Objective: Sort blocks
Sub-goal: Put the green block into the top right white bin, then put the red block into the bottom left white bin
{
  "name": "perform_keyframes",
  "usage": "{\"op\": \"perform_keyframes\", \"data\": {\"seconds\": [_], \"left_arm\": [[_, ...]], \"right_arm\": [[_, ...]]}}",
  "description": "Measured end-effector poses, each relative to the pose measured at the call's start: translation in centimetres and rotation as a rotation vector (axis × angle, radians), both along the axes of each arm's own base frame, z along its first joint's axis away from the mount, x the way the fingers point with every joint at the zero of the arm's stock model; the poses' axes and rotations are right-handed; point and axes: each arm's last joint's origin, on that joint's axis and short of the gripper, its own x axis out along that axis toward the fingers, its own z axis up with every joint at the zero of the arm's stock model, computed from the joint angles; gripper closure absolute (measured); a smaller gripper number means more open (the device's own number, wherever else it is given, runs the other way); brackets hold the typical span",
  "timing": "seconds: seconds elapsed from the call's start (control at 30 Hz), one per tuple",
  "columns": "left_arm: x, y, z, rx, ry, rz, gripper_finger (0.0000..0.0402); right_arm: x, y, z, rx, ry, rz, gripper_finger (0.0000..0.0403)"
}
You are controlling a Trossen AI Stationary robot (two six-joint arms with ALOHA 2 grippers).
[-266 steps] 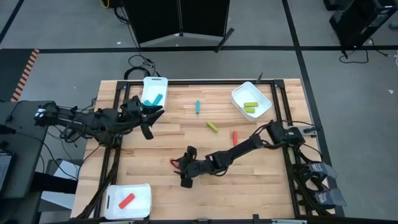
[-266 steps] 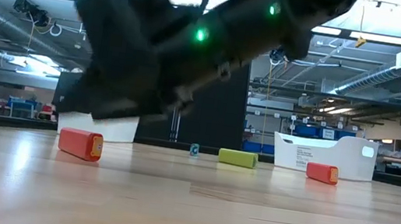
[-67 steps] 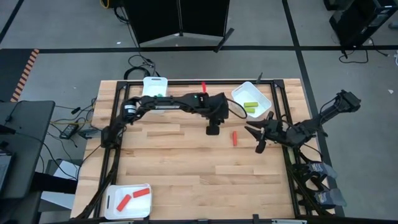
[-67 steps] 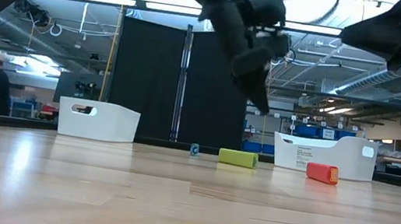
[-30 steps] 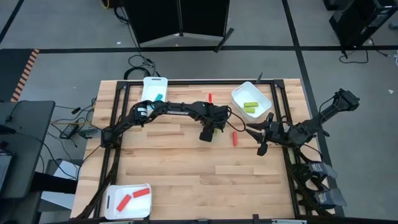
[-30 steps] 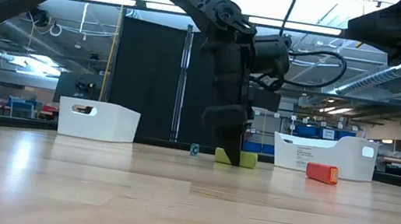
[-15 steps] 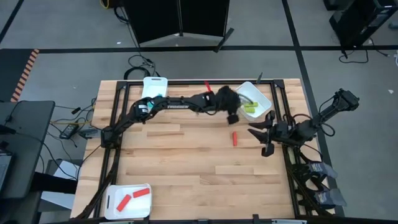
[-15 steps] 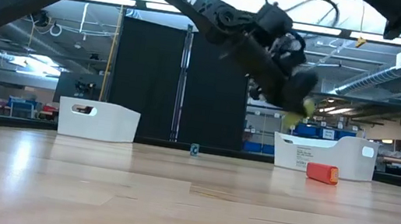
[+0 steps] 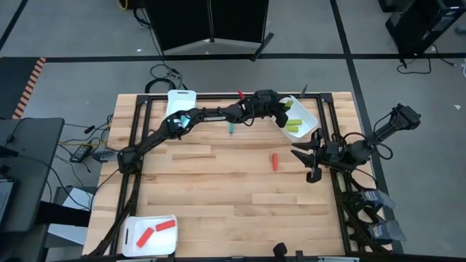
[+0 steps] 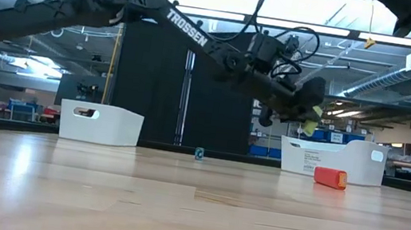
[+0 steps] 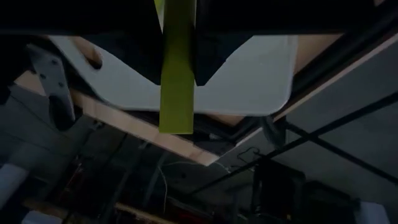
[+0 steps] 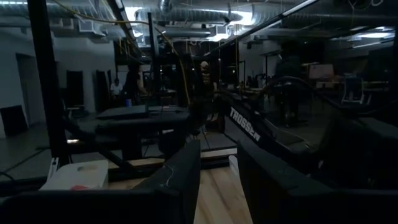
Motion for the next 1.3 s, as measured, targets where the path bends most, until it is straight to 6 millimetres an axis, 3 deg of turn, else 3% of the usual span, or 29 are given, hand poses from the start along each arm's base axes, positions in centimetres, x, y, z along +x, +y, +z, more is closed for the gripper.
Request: {"op": "perform_keyframes", "data": {"seconds": [0.13, 0.43, 0.57, 0.67, 0.77, 0.93, 1.1, 1.3], "left_arm": [[1.0, 0.0, -0.5, -0.007, 0.014, -0.007, 0.0331], [0.8, -0.1, 0.0, -0.025, 0.088, -0.030, 0.0188], [0.1, -0.1, 1.7, -0.041, 0.124, -0.044, 0.0179], [-1.1, 0.1, 4.7, 0.008, 0.118, -0.050, 0.0197], [-3.0, -0.4, 8.3, 0.085, 0.109, -0.047, 0.0224], [-7.8, -2.0, 12.5, 0.145, 0.122, 0.009, 0.0264], [-14.8, -4.2, 15.3, 0.172, 0.067, 0.068, 0.0280], [-23.7, -9.0, 17.1, 0.133, -0.106, 0.063, 0.0282]], "right_arm": [[0.0, 0.0, 0.0, 0.000, 0.000, 0.001, 0.0285], [0.0, 0.0, 0.0, 0.002, 0.000, 0.005, 0.0285], [0.2, 0.1, -0.2, 0.008, 0.007, 0.007, 0.0285], [0.6, 0.4, -0.5, 0.014, 0.029, 0.011, 0.0285], [1.0, 0.6, -1.0, 0.011, 0.054, 0.010, 0.0285], [1.9, 0.7, -1.8, 0.068, 0.128, -0.043, 0.0285], [4.2, 0.9, -2.2, 0.171, 0.291, -0.151, 0.0285], [8.2, 1.3, -1.8, 0.259, 0.557, -0.321, 0.0285]]}}
